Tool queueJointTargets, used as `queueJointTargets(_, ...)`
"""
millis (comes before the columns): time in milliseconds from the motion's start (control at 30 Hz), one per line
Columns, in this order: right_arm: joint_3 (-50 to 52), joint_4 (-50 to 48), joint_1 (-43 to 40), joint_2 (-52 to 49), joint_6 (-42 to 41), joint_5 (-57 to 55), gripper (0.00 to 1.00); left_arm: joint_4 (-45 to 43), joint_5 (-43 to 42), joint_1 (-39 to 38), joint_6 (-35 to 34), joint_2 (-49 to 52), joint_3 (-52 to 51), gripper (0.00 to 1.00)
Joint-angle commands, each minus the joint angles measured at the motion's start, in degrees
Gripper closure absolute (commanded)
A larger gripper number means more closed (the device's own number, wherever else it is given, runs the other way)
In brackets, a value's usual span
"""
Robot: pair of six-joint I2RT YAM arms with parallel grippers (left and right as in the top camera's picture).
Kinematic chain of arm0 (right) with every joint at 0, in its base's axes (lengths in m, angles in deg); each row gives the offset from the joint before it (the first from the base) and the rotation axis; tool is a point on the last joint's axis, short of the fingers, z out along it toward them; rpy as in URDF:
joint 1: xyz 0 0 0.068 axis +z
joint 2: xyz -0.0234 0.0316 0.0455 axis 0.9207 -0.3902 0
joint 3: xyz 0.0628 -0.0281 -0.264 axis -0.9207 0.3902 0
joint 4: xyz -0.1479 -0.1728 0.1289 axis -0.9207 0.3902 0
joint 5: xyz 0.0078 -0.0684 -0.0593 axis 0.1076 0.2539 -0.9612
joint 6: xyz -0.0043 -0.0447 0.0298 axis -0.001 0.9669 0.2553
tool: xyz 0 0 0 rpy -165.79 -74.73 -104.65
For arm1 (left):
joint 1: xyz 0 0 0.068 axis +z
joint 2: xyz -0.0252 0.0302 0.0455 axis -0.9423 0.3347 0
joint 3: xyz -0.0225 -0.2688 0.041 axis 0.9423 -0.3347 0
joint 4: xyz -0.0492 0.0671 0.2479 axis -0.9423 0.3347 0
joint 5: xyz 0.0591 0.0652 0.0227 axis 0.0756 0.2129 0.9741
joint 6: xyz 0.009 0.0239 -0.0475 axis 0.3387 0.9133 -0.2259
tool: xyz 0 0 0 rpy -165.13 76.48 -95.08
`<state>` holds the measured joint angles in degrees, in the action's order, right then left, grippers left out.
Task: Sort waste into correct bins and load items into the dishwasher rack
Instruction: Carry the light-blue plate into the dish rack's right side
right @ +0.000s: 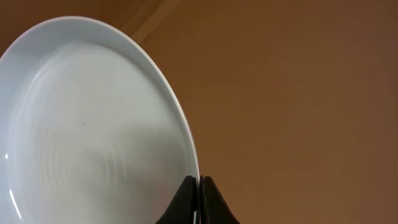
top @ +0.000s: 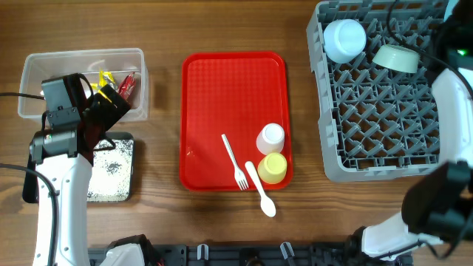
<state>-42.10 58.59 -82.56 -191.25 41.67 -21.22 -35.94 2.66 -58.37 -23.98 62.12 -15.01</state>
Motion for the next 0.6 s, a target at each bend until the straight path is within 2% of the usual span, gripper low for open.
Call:
queueJointTargets(0,-0.48,-1.68,0.04,-4.74,6.93,2.23,0.96,-0.13,0.76,0.31,0.07,0.22,0.9,0.0)
queueJointTargets(567,0.55,-0.63,-0.9,-9.68,3.8,9.05,0.96,-0.15,0.76,0.31,0.07,0.22,0.9,0.0)
